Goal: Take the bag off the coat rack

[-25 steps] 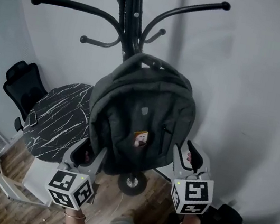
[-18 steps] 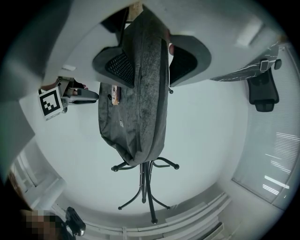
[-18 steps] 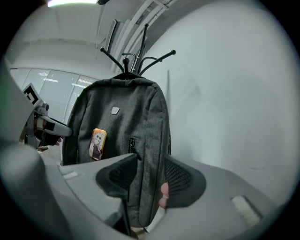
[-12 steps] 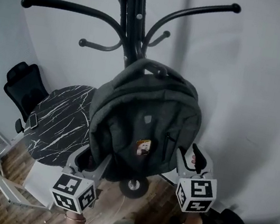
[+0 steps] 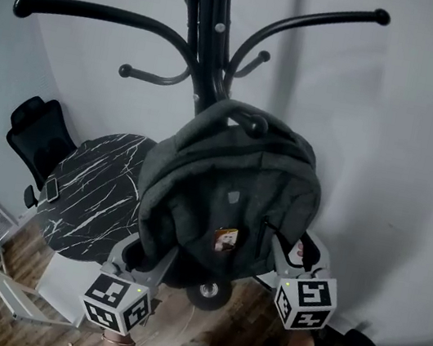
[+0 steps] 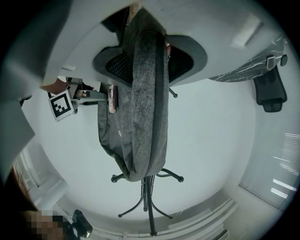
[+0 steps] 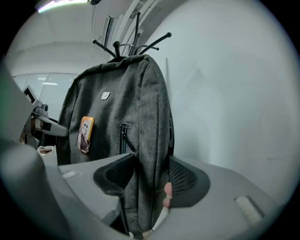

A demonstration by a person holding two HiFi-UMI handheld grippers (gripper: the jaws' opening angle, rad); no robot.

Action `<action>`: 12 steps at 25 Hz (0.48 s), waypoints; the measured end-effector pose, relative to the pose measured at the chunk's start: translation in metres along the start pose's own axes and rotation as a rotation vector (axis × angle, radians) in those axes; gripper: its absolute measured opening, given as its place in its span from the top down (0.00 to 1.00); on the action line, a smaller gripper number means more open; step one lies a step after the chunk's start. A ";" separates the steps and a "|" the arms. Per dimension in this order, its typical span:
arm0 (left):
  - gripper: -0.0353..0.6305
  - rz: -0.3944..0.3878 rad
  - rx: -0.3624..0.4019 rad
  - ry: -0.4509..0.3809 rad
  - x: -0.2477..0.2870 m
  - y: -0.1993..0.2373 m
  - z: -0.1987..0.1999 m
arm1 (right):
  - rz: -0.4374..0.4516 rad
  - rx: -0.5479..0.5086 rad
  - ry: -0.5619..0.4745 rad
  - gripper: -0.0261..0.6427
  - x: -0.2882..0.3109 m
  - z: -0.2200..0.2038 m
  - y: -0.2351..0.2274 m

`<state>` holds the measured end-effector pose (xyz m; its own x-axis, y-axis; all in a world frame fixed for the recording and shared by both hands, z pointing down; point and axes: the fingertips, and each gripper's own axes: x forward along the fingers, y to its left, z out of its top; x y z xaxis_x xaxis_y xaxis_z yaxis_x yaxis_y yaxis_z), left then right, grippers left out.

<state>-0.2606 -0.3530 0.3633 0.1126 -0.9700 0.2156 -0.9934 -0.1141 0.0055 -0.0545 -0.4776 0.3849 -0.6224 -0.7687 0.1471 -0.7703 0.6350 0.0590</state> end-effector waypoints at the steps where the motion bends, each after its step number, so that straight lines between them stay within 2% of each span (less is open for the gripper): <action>1: 0.62 -0.008 -0.001 0.001 0.001 0.000 0.000 | -0.001 -0.001 -0.001 0.63 0.002 0.000 0.000; 6: 0.69 -0.033 0.005 0.002 0.006 0.001 -0.001 | -0.011 -0.008 -0.008 0.65 0.007 0.000 -0.001; 12: 0.76 -0.056 0.027 0.000 0.009 0.000 0.000 | -0.039 -0.037 -0.021 0.76 0.006 0.000 0.003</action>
<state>-0.2600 -0.3615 0.3649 0.1679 -0.9620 0.2155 -0.9847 -0.1740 -0.0092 -0.0606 -0.4802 0.3862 -0.5950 -0.7943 0.1227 -0.7887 0.6064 0.1012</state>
